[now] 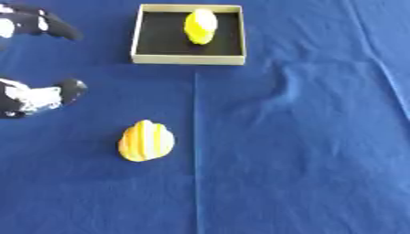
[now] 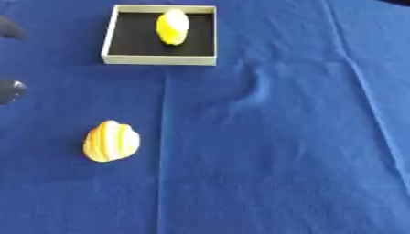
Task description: Pick up objects on the table and place them in the box.
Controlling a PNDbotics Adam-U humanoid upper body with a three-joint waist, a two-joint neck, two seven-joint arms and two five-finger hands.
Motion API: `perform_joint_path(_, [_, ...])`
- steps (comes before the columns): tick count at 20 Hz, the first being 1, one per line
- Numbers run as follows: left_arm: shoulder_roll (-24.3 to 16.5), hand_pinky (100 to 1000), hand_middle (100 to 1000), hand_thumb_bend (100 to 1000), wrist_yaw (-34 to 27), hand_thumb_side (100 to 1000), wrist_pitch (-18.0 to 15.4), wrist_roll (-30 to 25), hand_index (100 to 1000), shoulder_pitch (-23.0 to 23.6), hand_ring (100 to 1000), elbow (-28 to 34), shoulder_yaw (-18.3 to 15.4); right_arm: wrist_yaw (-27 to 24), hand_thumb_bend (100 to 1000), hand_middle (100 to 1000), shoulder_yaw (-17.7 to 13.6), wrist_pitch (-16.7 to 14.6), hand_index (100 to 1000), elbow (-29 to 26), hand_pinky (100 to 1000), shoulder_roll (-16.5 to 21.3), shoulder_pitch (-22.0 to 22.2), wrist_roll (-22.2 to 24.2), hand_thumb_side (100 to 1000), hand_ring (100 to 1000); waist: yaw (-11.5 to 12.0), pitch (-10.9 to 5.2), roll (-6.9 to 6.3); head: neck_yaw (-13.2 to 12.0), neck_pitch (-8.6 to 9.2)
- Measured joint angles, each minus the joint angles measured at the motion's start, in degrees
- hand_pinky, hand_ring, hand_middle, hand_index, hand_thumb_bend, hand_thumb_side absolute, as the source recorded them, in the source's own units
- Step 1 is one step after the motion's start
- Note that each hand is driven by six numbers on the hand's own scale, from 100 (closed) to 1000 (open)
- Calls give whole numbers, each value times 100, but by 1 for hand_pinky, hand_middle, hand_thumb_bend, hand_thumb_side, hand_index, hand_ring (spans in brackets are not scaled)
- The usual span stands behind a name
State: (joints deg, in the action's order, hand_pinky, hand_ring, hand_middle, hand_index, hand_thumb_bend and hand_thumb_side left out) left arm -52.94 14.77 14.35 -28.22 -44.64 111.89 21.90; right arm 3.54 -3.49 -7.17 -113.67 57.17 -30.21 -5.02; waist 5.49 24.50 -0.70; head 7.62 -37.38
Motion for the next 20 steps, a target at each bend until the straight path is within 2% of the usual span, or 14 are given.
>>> perform_joint_path(5, [362, 922, 827, 442, 117, 672, 75, -310, 895, -227, 896, -240, 279, 63, 100, 879, 4, 20, 916, 0, 896, -31, 12, -4, 494, 933, 20, -21, 1, -9, -36])
perform_joint_path(9, [660, 922, 821, 473, 199, 666, 122, -496, 889, -339, 893, -410, 430, 230, 100, 879, 227, 472, 914, 6, 896, -340, -841, 241, 490, 931, 60, -66, 8, 12, -66])
perform_joint_path(12, [897, 922, 814, 482, 274, 661, 151, -626, 884, -387, 889, -499, 507, 395, 100, 878, 379, 706, 914, 113, 896, -562, -1183, 427, 492, 932, 67, -75, 11, 27, -90])
perform_joint_path(20, [1335, 925, 814, 498, 485, 636, 214, -970, 883, -383, 890, -666, 650, 516, 100, 875, 463, 791, 910, 318, 895, -773, -1321, 506, 486, 928, 96, -105, 10, 51, -97])
